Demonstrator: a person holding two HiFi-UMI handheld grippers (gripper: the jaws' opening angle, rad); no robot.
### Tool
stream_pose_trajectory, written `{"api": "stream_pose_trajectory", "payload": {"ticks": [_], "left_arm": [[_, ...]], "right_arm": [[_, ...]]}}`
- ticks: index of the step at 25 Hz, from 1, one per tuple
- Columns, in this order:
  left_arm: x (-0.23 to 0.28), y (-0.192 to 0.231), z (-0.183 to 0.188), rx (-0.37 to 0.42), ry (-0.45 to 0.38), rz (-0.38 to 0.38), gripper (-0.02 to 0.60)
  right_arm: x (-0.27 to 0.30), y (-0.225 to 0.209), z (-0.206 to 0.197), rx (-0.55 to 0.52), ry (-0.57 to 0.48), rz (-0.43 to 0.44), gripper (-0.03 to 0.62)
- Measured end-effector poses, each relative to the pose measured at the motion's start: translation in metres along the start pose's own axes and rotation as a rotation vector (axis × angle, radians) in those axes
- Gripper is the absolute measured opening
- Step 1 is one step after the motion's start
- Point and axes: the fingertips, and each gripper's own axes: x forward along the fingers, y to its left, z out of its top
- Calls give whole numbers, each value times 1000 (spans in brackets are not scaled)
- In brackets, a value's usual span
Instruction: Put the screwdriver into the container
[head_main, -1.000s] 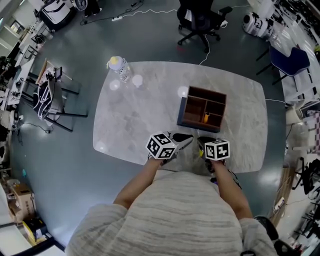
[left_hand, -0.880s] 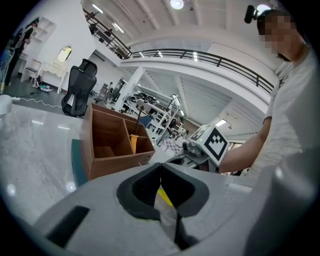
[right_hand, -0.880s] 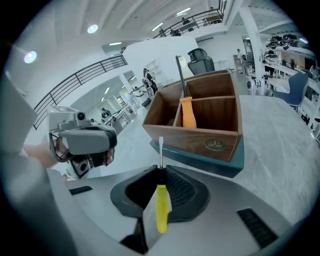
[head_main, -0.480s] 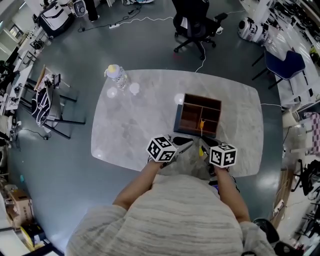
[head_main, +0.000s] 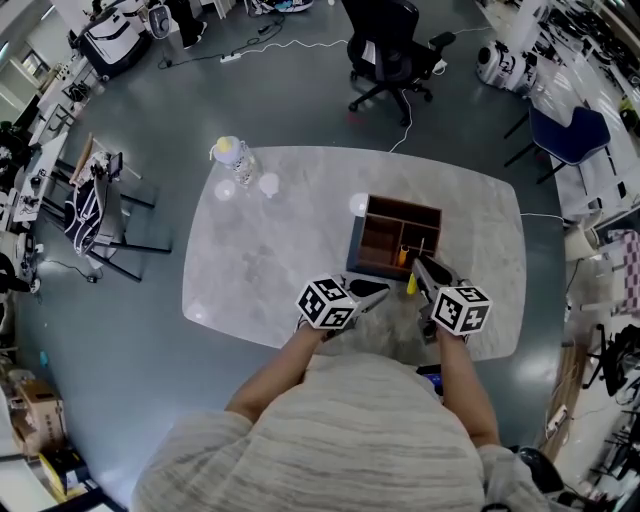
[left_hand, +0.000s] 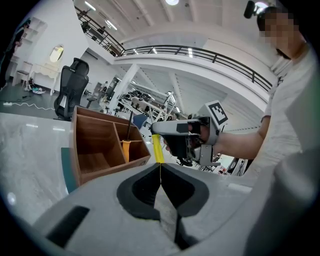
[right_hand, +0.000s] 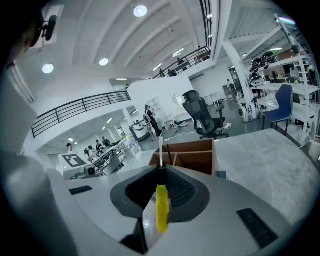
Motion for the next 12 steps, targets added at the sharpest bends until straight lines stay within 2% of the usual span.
{"api": "stream_pose_trajectory", "payload": {"ticks": [5, 12], "left_arm": [[1, 0, 1, 0, -2, 3, 14], [2, 0, -2, -7, 2, 7, 14]], "right_arm": [[6, -9, 19, -14, -108, -36, 54], [15, -23, 32, -8, -207, -95, 54]]}}
